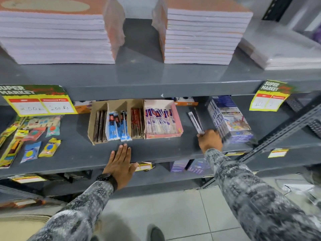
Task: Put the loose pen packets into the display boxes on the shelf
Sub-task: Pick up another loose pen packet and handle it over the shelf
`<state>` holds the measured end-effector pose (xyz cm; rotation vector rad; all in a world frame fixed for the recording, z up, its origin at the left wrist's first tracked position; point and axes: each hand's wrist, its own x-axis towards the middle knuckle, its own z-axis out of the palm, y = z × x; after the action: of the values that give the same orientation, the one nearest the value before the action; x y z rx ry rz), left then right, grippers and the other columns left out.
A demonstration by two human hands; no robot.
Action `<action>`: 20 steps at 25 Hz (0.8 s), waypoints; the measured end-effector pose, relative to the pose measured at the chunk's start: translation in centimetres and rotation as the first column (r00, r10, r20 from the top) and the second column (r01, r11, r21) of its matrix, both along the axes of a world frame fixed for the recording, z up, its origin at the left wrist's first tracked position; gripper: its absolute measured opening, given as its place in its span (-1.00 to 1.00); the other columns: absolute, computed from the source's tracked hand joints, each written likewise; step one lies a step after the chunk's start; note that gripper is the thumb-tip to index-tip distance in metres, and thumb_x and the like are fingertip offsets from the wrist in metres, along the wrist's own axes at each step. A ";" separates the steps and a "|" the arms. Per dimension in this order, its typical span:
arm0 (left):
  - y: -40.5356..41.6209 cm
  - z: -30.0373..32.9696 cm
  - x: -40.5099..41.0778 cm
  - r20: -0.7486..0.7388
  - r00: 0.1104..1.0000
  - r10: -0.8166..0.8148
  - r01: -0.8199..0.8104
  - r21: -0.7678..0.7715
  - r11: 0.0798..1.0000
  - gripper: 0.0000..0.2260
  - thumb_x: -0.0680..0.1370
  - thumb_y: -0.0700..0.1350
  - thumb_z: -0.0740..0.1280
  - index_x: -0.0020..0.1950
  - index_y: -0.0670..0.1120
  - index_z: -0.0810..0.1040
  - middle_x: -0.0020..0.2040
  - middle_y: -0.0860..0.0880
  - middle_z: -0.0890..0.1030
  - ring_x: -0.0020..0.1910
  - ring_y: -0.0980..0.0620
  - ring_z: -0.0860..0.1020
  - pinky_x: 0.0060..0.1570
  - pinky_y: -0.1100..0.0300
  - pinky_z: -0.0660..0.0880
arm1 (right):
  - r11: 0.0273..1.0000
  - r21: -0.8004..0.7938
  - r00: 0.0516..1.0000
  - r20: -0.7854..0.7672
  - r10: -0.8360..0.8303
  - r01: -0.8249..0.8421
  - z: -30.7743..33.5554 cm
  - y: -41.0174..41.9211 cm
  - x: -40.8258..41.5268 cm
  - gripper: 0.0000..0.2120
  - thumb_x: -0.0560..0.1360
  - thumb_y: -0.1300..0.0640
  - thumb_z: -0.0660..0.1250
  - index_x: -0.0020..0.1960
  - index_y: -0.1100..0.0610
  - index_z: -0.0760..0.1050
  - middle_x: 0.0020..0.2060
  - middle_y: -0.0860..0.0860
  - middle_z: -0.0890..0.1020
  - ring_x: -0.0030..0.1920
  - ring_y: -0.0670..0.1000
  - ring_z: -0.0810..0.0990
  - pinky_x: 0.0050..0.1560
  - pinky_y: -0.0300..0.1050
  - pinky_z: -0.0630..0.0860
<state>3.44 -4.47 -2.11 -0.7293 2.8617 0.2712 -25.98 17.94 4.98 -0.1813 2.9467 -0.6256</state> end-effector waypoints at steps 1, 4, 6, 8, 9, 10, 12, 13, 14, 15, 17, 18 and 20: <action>0.0 0.1 -0.1 0.005 1.000 -0.001 0.001 -0.005 1.000 0.01 0.34 0.43 -0.55 0.62 -0.17 -0.18 0.64 -0.12 -0.23 0.62 -0.10 -0.25 0.56 -0.06 -0.28 | 0.999 0.038 0.999 -0.032 -0.002 0.003 0.1 -0.2 -0.1 -0.67 0.53 0.04 0.39 0.17 0.27 0.62 0.13 0.27 0.64 0.16 0.31 0.63 0.12 0.17 0.58; 0.1 0.2 -0.1 0.038 0.999 0.009 -0.009 -0.014 1.000 -0.11 0.47 0.41 -0.39 0.62 -0.16 -0.19 0.65 -0.12 -0.24 0.62 -0.09 -0.25 0.56 -0.06 -0.27 | 0.997 0.071 0.994 -0.110 0.011 -0.003 0.2 0.0 0.4 -0.72 0.52 0.07 0.35 0.08 0.23 0.67 -0.01 0.26 0.71 0.03 0.31 0.69 0.03 0.13 0.61; 0.2 0.4 -0.1 0.045 0.999 0.020 -0.020 -0.008 1.000 -0.26 0.60 0.29 -0.19 0.62 -0.16 -0.19 0.65 -0.12 -0.23 0.62 -0.09 -0.27 0.56 -0.06 -0.28 | 0.998 0.047 0.990 -0.138 0.043 -0.037 0.0 0.7 0.4 -0.76 0.53 0.09 0.31 0.06 0.16 0.70 -0.10 0.26 0.72 -0.03 0.31 0.70 0.03 0.12 0.60; 0.2 0.4 -0.1 0.043 0.999 0.020 -0.020 0.003 1.000 -0.31 0.65 0.23 -0.10 0.62 -0.16 -0.20 0.65 -0.12 -0.24 0.62 -0.08 -0.27 0.55 -0.05 -0.29 | 0.993 0.054 0.978 -0.178 0.112 -0.104 -0.3 1.4 0.2 -0.77 0.51 0.15 0.30 0.07 0.13 0.69 -0.16 0.25 0.72 -0.08 0.30 0.70 0.06 0.13 0.59; 0.3 0.4 -0.1 0.044 0.999 0.015 -0.015 0.003 1.000 -0.32 0.66 0.22 -0.10 0.62 -0.16 -0.21 0.65 -0.12 -0.24 0.62 -0.08 -0.27 0.55 -0.05 -0.29 | 0.990 0.055 0.968 -0.206 0.140 -0.131 -0.5 1.7 0.1 -0.77 0.50 0.17 0.31 0.08 0.13 0.67 -0.19 0.25 0.72 -0.12 0.29 0.70 0.03 0.13 0.61; 0.3 0.5 -0.1 0.045 0.999 0.014 -0.014 -0.001 1.000 -0.32 0.66 0.22 -0.10 0.62 -0.15 -0.21 0.65 -0.12 -0.24 0.62 -0.08 -0.27 0.55 -0.05 -0.30 | 0.989 0.042 0.960 -0.239 0.148 -0.142 -0.6 1.8 0.1 -0.77 0.49 0.18 0.32 0.09 0.14 0.67 -0.23 0.24 0.71 -0.16 0.29 0.70 -0.02 0.13 0.63; 0.2 0.5 0.0 0.042 0.999 0.009 -0.008 -0.014 1.000 -0.32 0.65 0.22 -0.11 0.62 -0.15 -0.22 0.65 -0.11 -0.23 0.62 -0.07 -0.27 0.54 -0.04 -0.31 | 0.991 -0.022 0.950 -0.288 0.120 -0.131 -0.8 1.9 0.4 -0.77 0.48 0.19 0.32 0.09 0.16 0.66 -0.28 0.23 0.71 -0.23 0.28 0.69 -0.10 0.09 0.62; 0.1 0.4 0.1 0.038 0.999 0.007 -0.006 -0.019 1.000 -0.32 0.65 0.22 -0.12 0.62 -0.14 -0.22 0.65 -0.11 -0.23 0.62 -0.06 -0.27 0.53 -0.04 -0.32 | 0.991 -0.067 0.953 -0.290 0.090 -0.114 -0.9 1.9 0.7 -0.77 0.47 0.20 0.33 0.08 0.15 0.66 -0.28 0.23 0.71 -0.23 0.28 0.68 -0.09 0.08 0.61; 0.1 0.3 0.1 0.040 0.999 0.009 -0.008 -0.027 1.000 -0.32 0.64 0.23 -0.13 0.62 -0.14 -0.22 0.65 -0.11 -0.22 0.62 -0.06 -0.27 0.52 -0.03 -0.32 | 0.988 -0.125 0.961 -0.272 0.049 -0.086 -1.0 1.8 1.1 -0.78 0.46 0.21 0.33 0.07 0.14 0.66 -0.27 0.23 0.71 -0.21 0.28 0.68 -0.04 0.07 0.59; 0.1 0.2 0.1 0.039 0.999 0.013 -0.012 -0.031 0.999 -0.32 0.64 0.24 -0.14 0.62 -0.14 -0.21 0.66 -0.11 -0.22 0.62 -0.06 -0.26 0.52 -0.03 -0.32 | 0.976 -0.213 0.975 -0.224 -0.016 -0.033 -1.0 1.8 1.3 -0.79 0.47 0.24 0.32 0.05 0.15 0.67 -0.23 0.24 0.72 -0.16 0.28 0.68 0.02 0.07 0.58; 0.0 0.1 0.0 0.033 0.999 0.021 -0.020 -0.023 1.000 -0.33 0.64 0.23 -0.15 0.62 -0.14 -0.20 0.66 -0.11 -0.21 0.62 -0.05 -0.25 0.52 -0.03 -0.32 | 0.857 -0.492 0.982 -0.014 -0.186 0.155 -1.0 1.5 1.9 -0.78 0.49 0.31 0.27 0.01 0.19 0.67 -0.12 0.27 0.72 -0.06 0.30 0.68 0.09 0.12 0.58; -0.1 0.2 0.0 0.038 0.999 0.026 -0.026 -0.011 1.000 -0.33 0.65 0.22 -0.14 0.62 -0.14 -0.20 0.66 -0.11 -0.21 0.62 -0.05 -0.25 0.52 -0.03 -0.32 | 0.754 -0.611 0.967 0.091 -0.236 0.242 -0.9 1.3 2.4 -0.75 0.49 0.35 0.24 -0.01 0.20 0.67 -0.12 0.26 0.71 -0.05 0.29 0.67 0.08 0.16 0.60; -0.1 0.8 0.0 0.014 1.000 0.022 -0.022 0.051 0.998 -0.36 0.67 0.19 -0.11 0.63 -0.15 -0.16 0.66 -0.12 -0.19 0.63 -0.04 -0.24 0.55 -0.03 -0.30 | 0.579 -0.765 0.958 0.195 -0.210 0.283 -0.5 0.6 4.3 -0.70 0.49 0.41 0.20 -0.10 0.13 0.65 -0.21 0.19 0.67 -0.19 0.15 0.61 -0.11 0.12 0.55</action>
<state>3.39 -4.56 -1.34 -0.7504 2.8249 0.3398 -21.67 18.50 4.47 0.1945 2.3894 -1.9022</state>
